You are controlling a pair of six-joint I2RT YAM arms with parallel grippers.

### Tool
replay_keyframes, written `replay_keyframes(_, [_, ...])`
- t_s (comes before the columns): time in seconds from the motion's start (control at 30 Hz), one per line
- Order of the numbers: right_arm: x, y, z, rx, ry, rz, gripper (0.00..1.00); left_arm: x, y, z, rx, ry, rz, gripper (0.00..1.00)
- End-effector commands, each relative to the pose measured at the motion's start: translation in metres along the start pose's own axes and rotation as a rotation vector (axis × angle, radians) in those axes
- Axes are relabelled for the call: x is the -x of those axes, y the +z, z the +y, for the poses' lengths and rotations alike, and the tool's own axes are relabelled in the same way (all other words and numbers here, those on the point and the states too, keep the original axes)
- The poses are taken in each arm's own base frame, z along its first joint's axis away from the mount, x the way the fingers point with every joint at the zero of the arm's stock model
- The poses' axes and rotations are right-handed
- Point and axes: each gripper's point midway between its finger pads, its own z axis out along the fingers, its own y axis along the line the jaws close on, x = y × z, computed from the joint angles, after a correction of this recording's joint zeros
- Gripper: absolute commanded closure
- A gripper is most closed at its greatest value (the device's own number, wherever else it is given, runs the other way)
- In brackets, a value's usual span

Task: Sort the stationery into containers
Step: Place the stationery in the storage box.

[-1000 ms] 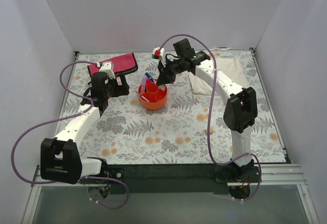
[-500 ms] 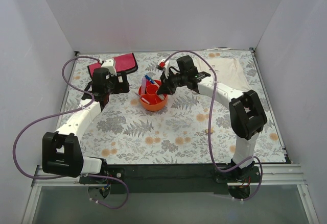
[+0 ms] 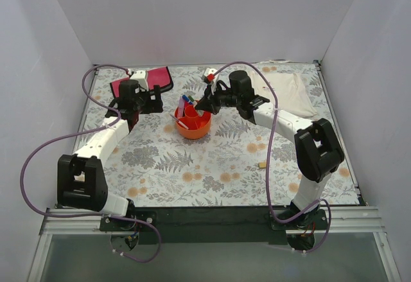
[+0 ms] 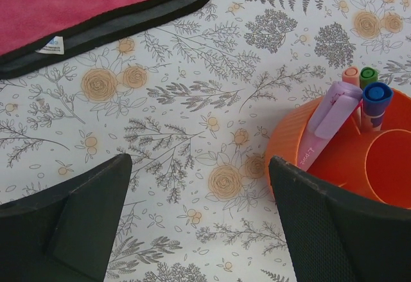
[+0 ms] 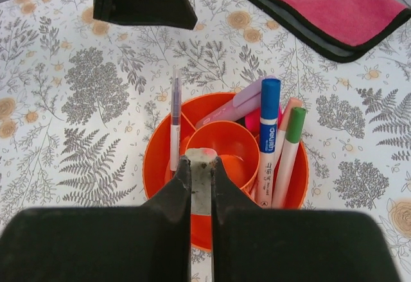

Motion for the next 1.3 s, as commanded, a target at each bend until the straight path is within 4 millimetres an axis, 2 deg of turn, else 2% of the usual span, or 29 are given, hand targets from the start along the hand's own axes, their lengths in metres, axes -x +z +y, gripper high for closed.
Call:
replay_keyframes(0.0, [0.011,-0.002,-0.007,-0.031,-0.019,-0.069,0.99,0.025,-0.001,0.002,0.008,0.033,-0.045,0.14])
replay_keyframes(0.3, [0.000,-0.003,-0.007,-0.030,-0.018,-0.061,0.99,0.025,0.003,0.003,0.011,0.042,-0.038,0.14])
replay_keyframes(0.33, [-0.001,-0.003,-0.007,-0.029,-0.020,-0.060,0.86,0.025,0.004,0.003,0.011,0.044,-0.038,0.14])
replay_keyframes(0.43, [-0.005,-0.004,-0.009,-0.036,-0.019,-0.054,0.61,0.026,0.004,0.003,0.010,0.046,-0.039,0.14])
replay_keyframes(0.53, [-0.006,-0.004,-0.010,-0.051,-0.021,-0.051,0.51,0.028,0.005,0.002,0.010,0.043,-0.044,0.14])
replay_keyframes(0.6, [-0.005,-0.004,-0.011,-0.057,-0.026,-0.050,0.48,0.027,0.004,0.002,0.010,0.043,-0.044,0.14])
replay_keyframes(0.63, [-0.002,-0.006,-0.013,-0.069,-0.031,-0.055,0.42,0.027,0.004,0.003,0.011,0.041,-0.046,0.14])
replay_keyframes(0.97, [0.019,-0.020,-0.010,-0.090,-0.038,-0.068,0.41,0.027,0.000,0.001,0.002,0.023,-0.065,0.14])
replay_keyframes(1.03, [0.027,-0.031,-0.015,-0.129,-0.079,-0.060,0.42,0.029,-0.002,0.001,0.004,0.019,-0.073,0.14])
replay_keyframes(1.07, [0.020,-0.042,-0.020,-0.147,-0.059,-0.018,0.42,0.032,-0.005,0.000,0.004,0.019,-0.086,0.14])
replay_keyframes(1.1, [0.024,-0.056,-0.022,-0.146,-0.123,-0.001,0.42,0.034,-0.007,0.000,0.003,0.022,-0.093,0.14])
replay_keyframes(1.13, [0.018,-0.064,-0.017,-0.101,-0.145,0.042,0.43,0.033,-0.008,0.001,0.004,0.024,-0.093,0.14])
replay_keyframes(1.17, [0.021,-0.077,-0.021,-0.095,-0.187,0.086,0.44,0.035,-0.010,0.001,0.003,0.025,-0.103,0.14])
replay_keyframes(1.2, [-0.018,-0.095,-0.009,-0.021,-0.250,0.257,0.44,0.038,-0.014,0.000,0.001,0.028,-0.120,0.14])
replay_keyframes(1.23, [-0.034,-0.108,-0.005,0.011,-0.293,0.337,0.45,0.034,-0.016,0.002,0.004,0.031,-0.119,0.14])
replay_keyframes(1.27, [-0.048,-0.122,-0.008,0.057,-0.432,0.410,0.45,0.034,-0.018,0.002,0.002,0.034,-0.129,0.14])
